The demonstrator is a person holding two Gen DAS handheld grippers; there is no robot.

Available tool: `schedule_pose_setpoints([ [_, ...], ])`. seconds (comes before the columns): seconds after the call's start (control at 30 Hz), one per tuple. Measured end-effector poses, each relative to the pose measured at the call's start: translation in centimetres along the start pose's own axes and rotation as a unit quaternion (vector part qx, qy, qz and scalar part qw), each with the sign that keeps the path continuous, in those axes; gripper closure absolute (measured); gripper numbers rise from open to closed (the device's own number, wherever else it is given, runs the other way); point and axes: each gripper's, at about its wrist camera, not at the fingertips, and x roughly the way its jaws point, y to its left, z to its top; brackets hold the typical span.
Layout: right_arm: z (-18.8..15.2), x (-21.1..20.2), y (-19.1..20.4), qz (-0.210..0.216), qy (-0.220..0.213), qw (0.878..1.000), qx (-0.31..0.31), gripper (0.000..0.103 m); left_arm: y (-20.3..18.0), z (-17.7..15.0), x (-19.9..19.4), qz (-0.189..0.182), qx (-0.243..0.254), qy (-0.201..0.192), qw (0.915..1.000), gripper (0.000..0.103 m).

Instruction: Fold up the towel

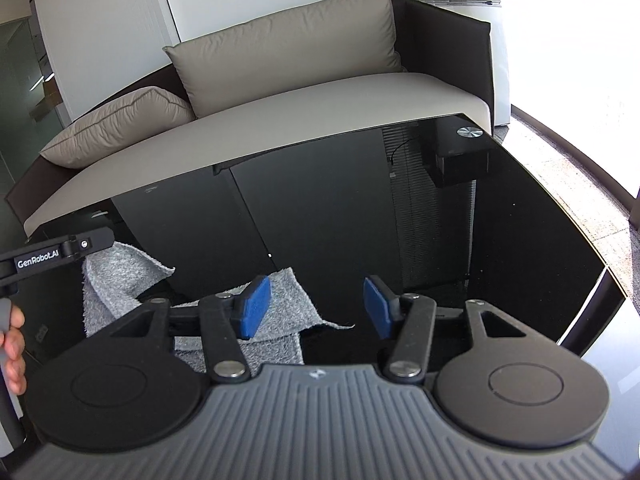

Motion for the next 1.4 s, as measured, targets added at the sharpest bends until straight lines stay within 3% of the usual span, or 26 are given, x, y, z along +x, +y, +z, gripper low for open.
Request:
schedule_pose_setpoints([
  [0.23, -1.3, 0.7, 1.9, 0.025, 0.036, 0.998, -0.055, 0.048, 1.8, 0.3, -0.2, 0.006, -0.013, 0.008, 0.9999, 0.057],
  [0.63, -4.3, -1.4, 2.6, -0.007, 0.09, 0.986, -0.138, 0.049, 4.4, 0.0, -1.1, 0.007, -0.024, 0.031, 0.9992, 0.047],
  [0.73, -5.0, -2.0, 2.5, -0.004, 0.096, 0.985, -0.143, 0.059, 5.1, -0.4, -1.7, 0.006, -0.026, 0.035, 0.999, 0.047],
  [0.8, -5.2, -2.3, 2.6, -0.005, 0.095, 0.985, -0.144, 0.072, 5.5, -0.8, -2.2, 0.004, -0.029, 0.038, 0.9988, 0.047],
  [1.0, -5.8, -2.5, 3.9, -0.01, 0.092, 0.981, -0.171, 0.098, 6.1, -2.4, -3.9, 0.007, -0.027, 0.052, 0.9983, 0.047],
  [1.13, -6.1, -2.5, 4.7, -0.026, 0.085, 0.978, -0.19, 0.1, 6.2, -3.4, -5.1, 0.004, -0.025, 0.058, 0.998, 0.047],
  [1.4, -5.2, -3.6, 2.2, -0.081, 0.05, 0.985, -0.143, 0.1, 5.4, -5.7, -7.3, -0.01, -0.015, 0.075, 0.997, 0.047],
])
